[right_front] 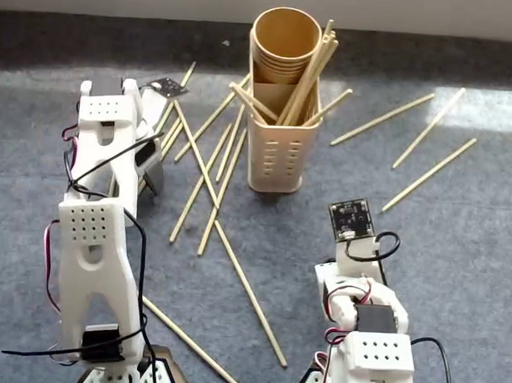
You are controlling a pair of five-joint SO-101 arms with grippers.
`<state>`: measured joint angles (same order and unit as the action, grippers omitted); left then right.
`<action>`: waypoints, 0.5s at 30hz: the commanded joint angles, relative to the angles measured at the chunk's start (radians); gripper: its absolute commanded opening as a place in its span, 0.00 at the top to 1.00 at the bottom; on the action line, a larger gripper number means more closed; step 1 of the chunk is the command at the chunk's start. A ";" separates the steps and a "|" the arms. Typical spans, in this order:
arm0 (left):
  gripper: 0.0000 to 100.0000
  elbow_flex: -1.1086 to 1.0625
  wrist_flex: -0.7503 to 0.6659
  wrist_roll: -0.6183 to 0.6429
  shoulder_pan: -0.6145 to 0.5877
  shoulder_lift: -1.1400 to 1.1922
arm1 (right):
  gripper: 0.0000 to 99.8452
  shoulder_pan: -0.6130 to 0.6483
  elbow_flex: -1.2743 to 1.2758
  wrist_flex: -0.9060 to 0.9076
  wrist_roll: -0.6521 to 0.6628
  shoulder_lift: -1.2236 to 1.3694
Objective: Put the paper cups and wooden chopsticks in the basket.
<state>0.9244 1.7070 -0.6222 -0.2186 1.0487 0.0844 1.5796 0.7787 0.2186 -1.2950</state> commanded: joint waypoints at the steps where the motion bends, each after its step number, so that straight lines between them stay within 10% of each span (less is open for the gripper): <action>1: 0.90 -0.005 -0.020 -0.008 -0.012 0.015 | 0.86 -0.007 -0.002 -0.018 0.012 -0.012; 15: 1.00 -0.004 -0.003 0.098 0.113 -0.455 | 0.86 -0.007 -0.002 -0.018 0.012 -0.012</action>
<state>0.9183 1.7039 -0.5823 -0.1834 0.8585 0.0844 1.5796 0.7787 0.2186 -1.2950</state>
